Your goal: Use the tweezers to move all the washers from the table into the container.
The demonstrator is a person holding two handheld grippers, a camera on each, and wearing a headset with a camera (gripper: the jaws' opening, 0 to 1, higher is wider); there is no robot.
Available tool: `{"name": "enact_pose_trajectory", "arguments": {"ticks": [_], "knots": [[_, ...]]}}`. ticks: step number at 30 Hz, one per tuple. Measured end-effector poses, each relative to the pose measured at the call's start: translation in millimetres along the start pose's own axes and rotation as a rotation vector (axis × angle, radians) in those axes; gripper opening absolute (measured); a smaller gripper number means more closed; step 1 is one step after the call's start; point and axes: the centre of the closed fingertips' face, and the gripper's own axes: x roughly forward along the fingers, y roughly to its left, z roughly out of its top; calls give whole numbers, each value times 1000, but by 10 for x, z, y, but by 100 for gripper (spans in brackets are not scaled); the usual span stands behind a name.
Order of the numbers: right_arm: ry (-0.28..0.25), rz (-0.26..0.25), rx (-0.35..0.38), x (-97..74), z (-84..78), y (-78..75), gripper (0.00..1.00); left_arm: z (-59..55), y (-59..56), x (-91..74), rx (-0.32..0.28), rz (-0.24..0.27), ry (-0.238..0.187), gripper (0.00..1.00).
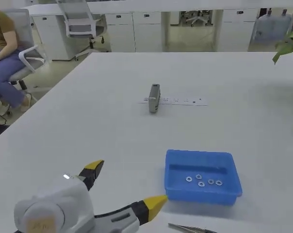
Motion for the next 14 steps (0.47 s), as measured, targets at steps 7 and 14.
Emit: {"name": "enact_pose_trajectory", "arguments": {"ticks": [7, 14], "knots": [[21, 6, 0, 5, -64, 19, 99, -6, -12, 2, 3, -4, 6, 99], [36, 5, 7, -21, -118, 21, 99, -13, -24, 1, 3, -5, 13, 99]]}}
